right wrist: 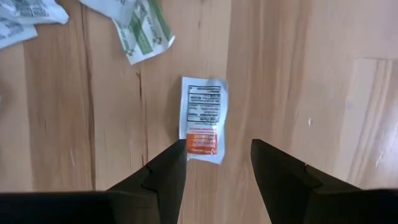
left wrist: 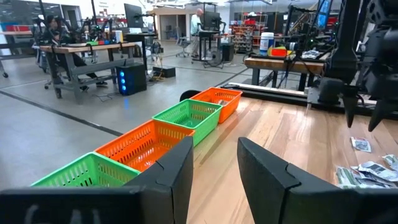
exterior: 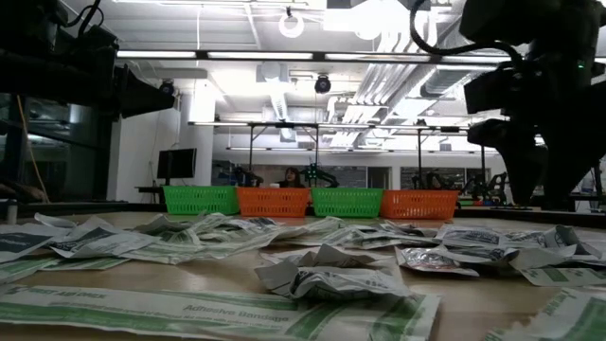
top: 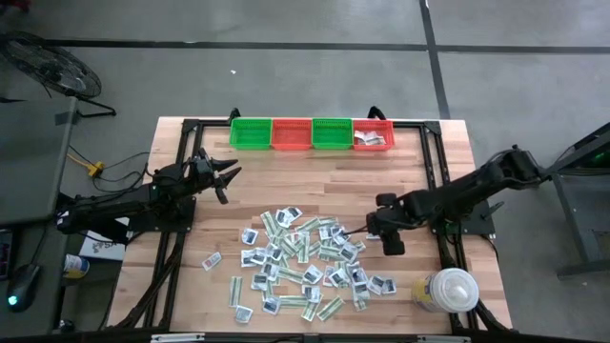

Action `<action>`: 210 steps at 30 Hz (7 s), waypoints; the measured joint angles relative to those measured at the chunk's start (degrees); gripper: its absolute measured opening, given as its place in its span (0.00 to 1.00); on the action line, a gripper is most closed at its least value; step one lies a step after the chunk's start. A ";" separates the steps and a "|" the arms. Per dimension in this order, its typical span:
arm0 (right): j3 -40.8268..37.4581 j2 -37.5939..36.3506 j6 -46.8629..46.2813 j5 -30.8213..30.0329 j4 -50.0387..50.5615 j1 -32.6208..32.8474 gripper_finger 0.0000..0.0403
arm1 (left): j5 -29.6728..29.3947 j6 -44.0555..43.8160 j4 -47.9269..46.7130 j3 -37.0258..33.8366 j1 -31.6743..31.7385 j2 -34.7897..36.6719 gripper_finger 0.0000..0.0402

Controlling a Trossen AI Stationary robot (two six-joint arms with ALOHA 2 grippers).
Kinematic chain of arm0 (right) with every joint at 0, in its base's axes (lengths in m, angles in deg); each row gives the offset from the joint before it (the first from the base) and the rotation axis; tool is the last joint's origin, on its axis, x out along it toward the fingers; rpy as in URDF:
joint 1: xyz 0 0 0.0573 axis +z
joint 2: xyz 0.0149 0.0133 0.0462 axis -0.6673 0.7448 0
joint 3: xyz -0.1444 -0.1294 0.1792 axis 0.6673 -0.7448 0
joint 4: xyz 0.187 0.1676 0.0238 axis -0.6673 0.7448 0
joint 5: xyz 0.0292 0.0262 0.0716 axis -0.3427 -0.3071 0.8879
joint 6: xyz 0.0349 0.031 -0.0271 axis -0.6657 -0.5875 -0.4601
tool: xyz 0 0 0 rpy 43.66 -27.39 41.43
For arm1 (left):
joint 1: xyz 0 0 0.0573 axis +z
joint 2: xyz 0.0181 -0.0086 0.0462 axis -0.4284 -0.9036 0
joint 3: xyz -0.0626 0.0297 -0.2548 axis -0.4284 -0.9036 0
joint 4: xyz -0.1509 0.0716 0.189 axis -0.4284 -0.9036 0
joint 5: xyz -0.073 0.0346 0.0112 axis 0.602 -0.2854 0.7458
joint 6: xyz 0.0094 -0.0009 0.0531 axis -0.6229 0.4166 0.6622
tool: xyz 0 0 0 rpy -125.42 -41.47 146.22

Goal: Pick & Place First Aid Supplies
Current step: Put the orange ointment pack in the right green bin, then put the green bandage pack in the right orange bin

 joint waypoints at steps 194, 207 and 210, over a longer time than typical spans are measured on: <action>16.29 4.25 22.82 18.55 8.64 -29.02 0.29 | 0.02 0.00 -0.02 0.01 -0.02 0.01 0.30; 2.71 3.91 9.35 18.51 -10.30 -14.37 0.29 | 0.02 0.00 -0.02 -0.01 -0.01 0.00 0.30; 0.86 3.93 8.39 15.26 -13.99 -11.37 0.29 | 0.02 0.00 0.01 0.00 -0.01 0.00 0.30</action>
